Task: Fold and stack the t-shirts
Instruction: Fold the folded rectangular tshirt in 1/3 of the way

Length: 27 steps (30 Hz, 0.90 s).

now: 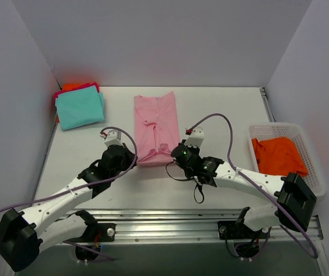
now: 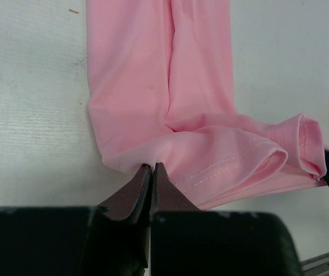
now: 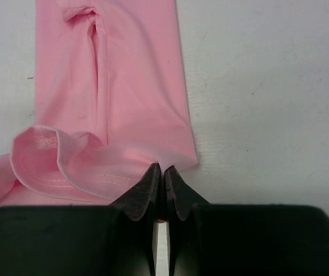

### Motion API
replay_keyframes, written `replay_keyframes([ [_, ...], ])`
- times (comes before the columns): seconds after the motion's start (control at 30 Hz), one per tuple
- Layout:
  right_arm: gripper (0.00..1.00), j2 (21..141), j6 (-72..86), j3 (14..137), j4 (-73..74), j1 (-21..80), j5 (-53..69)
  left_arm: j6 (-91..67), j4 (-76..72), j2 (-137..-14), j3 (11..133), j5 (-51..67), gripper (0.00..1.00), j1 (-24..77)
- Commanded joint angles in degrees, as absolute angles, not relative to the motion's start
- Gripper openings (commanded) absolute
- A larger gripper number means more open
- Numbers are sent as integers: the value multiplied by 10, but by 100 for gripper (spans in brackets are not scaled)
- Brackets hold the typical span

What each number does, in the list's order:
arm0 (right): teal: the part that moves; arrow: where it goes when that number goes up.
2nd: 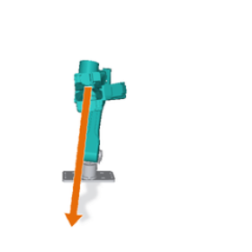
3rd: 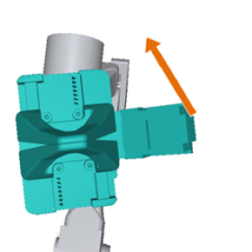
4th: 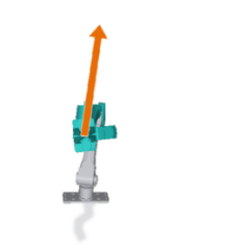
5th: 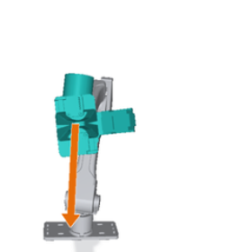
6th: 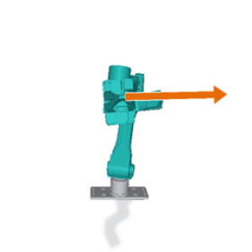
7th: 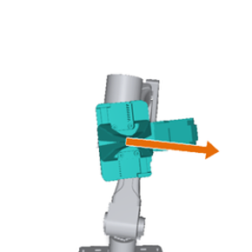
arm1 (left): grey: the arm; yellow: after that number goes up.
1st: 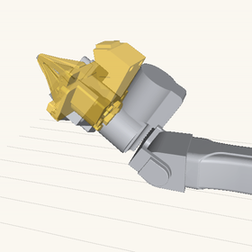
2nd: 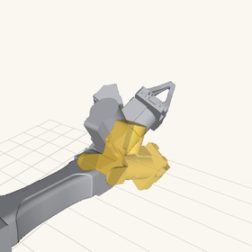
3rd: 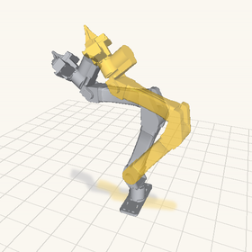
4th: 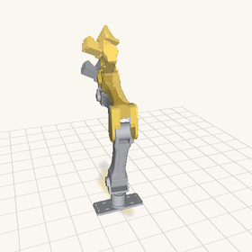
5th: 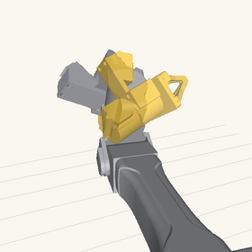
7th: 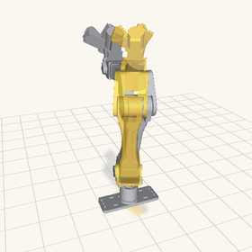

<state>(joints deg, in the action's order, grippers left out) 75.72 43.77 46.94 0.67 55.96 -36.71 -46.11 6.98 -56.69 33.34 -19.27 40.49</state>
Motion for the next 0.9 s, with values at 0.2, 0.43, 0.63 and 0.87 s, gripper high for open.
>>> replay_keyframes([
  [0.2, 0, 841, 387, 546, -37, 493, -358, -407, -35, -666, 414, -90, 2, 326],
  [0.43, 0, 906, 374, 598, -45, 454, -339, -395, -92, -765, 453, -33, 2, 280],
  [0.63, 0, 1025, 360, 666, -73, 395, -298, -381, -140, -886, 512, 0, 3, 232],
  [0.87, 100, 1184, 318, 795, -168, 301, -192, -386, -186, -1116, 689, 97, 77, 137],
])
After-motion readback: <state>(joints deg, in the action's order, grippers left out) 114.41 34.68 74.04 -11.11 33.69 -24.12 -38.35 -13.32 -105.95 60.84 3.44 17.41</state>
